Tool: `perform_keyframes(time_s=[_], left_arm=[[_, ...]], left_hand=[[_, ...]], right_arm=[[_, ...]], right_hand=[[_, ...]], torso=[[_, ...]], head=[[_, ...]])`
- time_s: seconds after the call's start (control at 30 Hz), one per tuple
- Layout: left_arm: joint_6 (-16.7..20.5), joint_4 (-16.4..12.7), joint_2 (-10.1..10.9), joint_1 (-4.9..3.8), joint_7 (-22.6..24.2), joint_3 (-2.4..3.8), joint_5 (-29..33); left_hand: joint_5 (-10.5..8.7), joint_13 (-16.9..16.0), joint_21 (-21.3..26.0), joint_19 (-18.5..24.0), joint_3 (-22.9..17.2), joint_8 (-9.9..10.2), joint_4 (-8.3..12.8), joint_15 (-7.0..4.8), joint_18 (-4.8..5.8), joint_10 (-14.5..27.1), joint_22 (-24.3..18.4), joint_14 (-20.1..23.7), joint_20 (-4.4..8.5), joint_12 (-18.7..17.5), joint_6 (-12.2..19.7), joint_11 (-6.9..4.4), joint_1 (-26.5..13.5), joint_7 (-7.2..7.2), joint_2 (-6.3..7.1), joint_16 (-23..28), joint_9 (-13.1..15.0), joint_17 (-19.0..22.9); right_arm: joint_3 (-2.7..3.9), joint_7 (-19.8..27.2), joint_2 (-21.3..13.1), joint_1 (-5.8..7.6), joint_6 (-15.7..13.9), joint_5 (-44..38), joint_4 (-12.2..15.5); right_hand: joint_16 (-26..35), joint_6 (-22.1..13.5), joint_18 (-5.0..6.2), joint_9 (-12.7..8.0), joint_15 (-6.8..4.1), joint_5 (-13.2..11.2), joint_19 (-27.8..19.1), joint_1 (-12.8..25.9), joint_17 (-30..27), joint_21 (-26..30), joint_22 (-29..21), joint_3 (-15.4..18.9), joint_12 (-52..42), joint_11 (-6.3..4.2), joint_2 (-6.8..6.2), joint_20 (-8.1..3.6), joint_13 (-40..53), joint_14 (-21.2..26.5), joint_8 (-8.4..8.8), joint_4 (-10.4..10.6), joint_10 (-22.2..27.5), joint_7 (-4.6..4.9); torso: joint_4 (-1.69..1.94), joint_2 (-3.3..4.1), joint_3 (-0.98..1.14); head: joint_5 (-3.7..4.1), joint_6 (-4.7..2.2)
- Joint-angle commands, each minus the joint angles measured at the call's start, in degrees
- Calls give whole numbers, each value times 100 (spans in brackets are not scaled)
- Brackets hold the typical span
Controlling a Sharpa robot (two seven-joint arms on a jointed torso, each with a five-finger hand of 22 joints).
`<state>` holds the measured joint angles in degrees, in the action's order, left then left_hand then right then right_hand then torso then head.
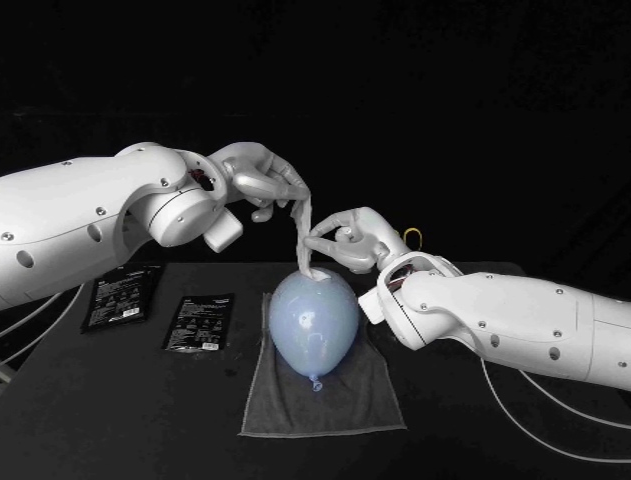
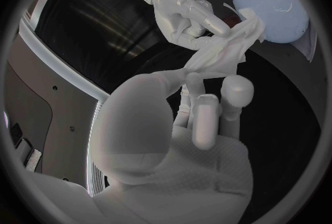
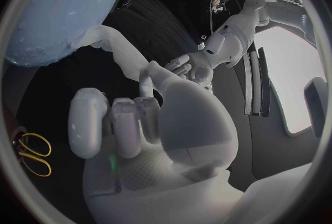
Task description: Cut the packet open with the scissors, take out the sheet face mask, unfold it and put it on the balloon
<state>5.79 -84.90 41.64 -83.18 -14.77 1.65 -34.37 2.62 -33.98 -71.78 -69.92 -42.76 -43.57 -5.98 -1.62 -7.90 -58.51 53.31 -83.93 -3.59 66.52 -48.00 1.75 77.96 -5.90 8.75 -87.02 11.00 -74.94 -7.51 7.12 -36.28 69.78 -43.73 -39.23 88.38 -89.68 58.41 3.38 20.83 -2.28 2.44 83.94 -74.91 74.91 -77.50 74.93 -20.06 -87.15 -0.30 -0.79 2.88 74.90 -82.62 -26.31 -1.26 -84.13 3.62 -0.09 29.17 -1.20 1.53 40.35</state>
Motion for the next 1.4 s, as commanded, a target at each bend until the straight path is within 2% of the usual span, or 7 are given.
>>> perform_keyframes(time_s=[0.03, 0.27, 0.43, 0.8, 0.97, 1.17, 1.4], left_arm=[[-70, -1, -12, -9, -4, 5, 18], [-63, 2, -2, -9, -17, 5, 24], [-55, 37, 21, -10, -33, 3, 17], [4, 293, 140, -10, 6, -11, -116], [30, 364, 177, -9, 64, -13, -142], [20, 434, 169, -9, 178, -12, -105], [-44, 514, 129, -9, 449, -12, 61]], left_hand=[[18, 1, -16, 15, 0, -16, 34, -51, 61, -90, 4, -211, 16, 14, -45, -37, -15, 17, -51, -22, 268, -263], [19, -1, -13, 19, -3, -19, 46, -52, 59, -96, -2, -211, 16, 16, -49, -38, -26, 18, -53, -21, 270, -262], [19, -4, -13, 19, -4, -20, 47, -52, 59, -97, -2, -210, 16, 17, -49, -38, -28, 18, -52, -21, 270, -259], [19, -9, -20, 11, -6, -20, 53, -52, 62, -100, 12, -211, 17, 19, -50, -38, -32, 18, -51, -21, 271, -262], [19, -9, -20, 11, -6, -20, 53, -52, 62, -100, 12, -211, 17, 19, -50, -38, -32, 18, -51, -21, 271, -262], [19, -9, -20, 11, -6, -20, 53, -52, 62, -100, 12, -211, 17, 19, -50, -38, -32, 18, -51, -21, 271, -262], [19, 4, -20, 11, -10, -21, 62, -53, 62, -94, 12, -213, 17, 13, -51, -39, -39, 19, -49, -22, 271, -268]], right_arm=[[4, -107, 16, -2, -281, -80, -12], [5, -60, -38, -6, -360, -64, 50], [5, 55, -171, -8, -387, -36, 176], [22, 194, -632, 3, -348, 132, 433], [39, 101, -771, 49, -232, 178, 432], [51, -18, -822, 126, -90, 193, 368], [63, -160, -813, 290, 74, 144, 206]], right_hand=[[-32, 6, -82, 66, -181, 36, 174, -105, 1509, -60, 1166, -120, -76, -39, 79, -60, 1271, -738, -91, -37, -413, -20], [-32, -71, -96, 173, -178, 36, 198, -49, 1509, -111, 1181, -449, -141, -29, 43, -73, 1349, -738, -286, -164, -473, -1], [-32, -106, -98, 210, -174, 36, 202, 17, 1509, -119, 1183, -587, -147, -25, 6, -70, 1358, -738, -360, -210, -480, 4], [-32, -124, -104, 236, -173, 36, 212, 77, 1509, -146, 1191, -690, -173, -24, -14, -69, 1388, -738, -415, -234, -501, 4], [-32, -128, -103, 238, -173, 36, 210, 88, 1509, -141, 1190, -699, -172, -24, -20, -68, 1387, -738, -420, -236, -500, 4], [-32, -132, -104, 241, -173, 35, 211, 99, 1509, -146, 1191, -710, -172, -24, -25, -68, 1388, -738, -427, -239, -501, 4], [-32, -137, -105, 246, -173, 36, 213, 106, 1509, -151, 1193, -737, -177, -25, -31, -68, 1393, -738, -439, -251, -505, 2]], torso=[[0, 0, 0], [-1, 0, -2], [-1, 1, 0], [-4, 0, 2], [-11, 5, 1], [-2, 3, 1], [-2, 2, -1]], head=[[2, -1], [4, -7], [-15, -16], [-6, -22], [4, -26], [13, -35], [19, -66]])
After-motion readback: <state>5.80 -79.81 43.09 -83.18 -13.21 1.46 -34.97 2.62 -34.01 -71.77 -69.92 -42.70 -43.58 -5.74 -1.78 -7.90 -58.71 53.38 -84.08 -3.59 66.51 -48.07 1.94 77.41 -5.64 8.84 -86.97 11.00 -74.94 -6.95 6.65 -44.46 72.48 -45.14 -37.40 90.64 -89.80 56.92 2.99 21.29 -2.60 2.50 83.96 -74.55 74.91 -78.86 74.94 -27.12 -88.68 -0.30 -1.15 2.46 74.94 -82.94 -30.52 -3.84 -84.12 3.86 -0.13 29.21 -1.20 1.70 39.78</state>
